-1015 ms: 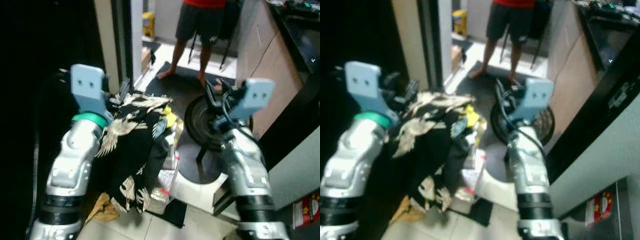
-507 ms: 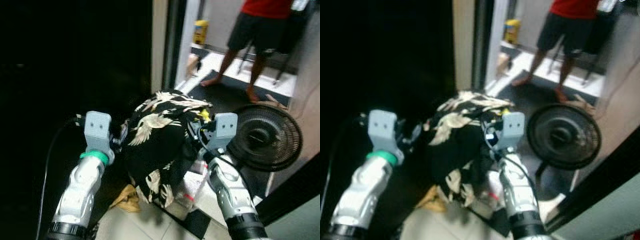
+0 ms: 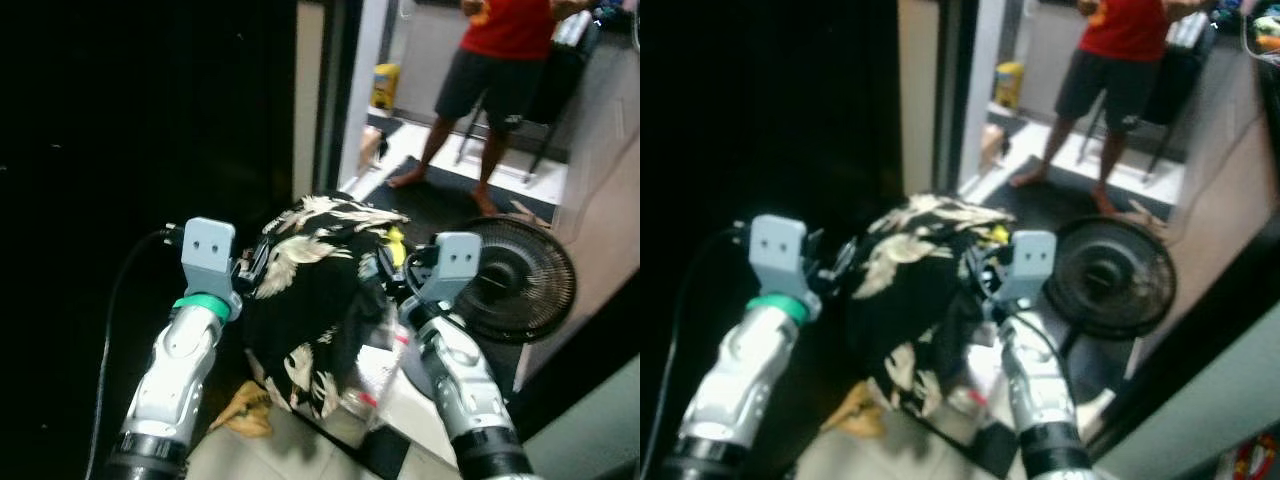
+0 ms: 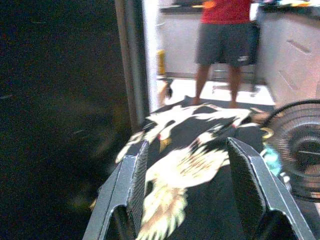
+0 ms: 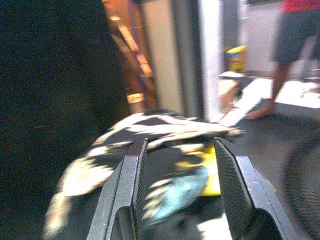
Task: Clothes washing
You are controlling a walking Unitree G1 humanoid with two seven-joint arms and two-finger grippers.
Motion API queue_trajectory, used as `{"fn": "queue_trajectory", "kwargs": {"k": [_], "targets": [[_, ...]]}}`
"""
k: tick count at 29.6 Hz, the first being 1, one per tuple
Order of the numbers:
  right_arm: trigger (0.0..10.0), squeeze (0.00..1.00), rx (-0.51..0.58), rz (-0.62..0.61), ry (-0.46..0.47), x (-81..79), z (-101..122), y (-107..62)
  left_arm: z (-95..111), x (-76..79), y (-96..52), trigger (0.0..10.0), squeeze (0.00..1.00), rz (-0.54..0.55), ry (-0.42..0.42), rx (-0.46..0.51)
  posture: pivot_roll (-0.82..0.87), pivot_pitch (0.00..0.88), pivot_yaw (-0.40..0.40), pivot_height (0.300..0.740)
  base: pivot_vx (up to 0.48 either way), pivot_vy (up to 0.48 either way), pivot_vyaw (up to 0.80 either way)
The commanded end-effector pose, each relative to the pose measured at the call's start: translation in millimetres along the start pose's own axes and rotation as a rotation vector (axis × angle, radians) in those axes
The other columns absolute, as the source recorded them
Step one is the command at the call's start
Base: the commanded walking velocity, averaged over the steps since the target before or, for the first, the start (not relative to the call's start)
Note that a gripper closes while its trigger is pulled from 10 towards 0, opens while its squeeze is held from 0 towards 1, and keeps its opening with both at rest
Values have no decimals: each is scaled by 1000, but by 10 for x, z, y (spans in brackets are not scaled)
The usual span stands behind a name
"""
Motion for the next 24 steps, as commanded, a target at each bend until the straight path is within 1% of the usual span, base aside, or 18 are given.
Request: {"fn": "queue_trajectory", "kwargs": {"k": [1,17,20,23,24], "targets": [[10000,0,-9,-7,8,-8,-38,-12,-44,-27,-4,10000,0,7,6,-16,-5,44,-3,740,458,0,0],[10000,0,-3,3,-3,-22,-52,0,-45,-35,18,10000,0,10,22,-7,-2,45,-4,740,454,0,0],[10000,0,-5,4,-5,-24,-56,-1,-53,-39,20,10000,0,12,25,-14,-2,45,-4,740,341,0,0],[10000,0,-5,5,-10,-23,-60,-3,-65,-34,21,10000,0,4,32,-24,-2,45,-4,740,0,0,0],[10000,0,-6,6,-15,-14,-61,-7,-105,25,-4,10000,0,-61,31,-48,-2,45,-4,740,0,0,0]]}}
Point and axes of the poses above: a point about 5 cm out from each wrist's last joint towards the gripper, its own y axis pointing out of the wrist towards the gripper, its own z axis along the axis of the wrist's last joint, x = y × z, the point moved 1 cm from there along y, pointing out of the wrist towards the gripper, and after that the axes turned 8 degrees about -y, right-handed, at the moved point
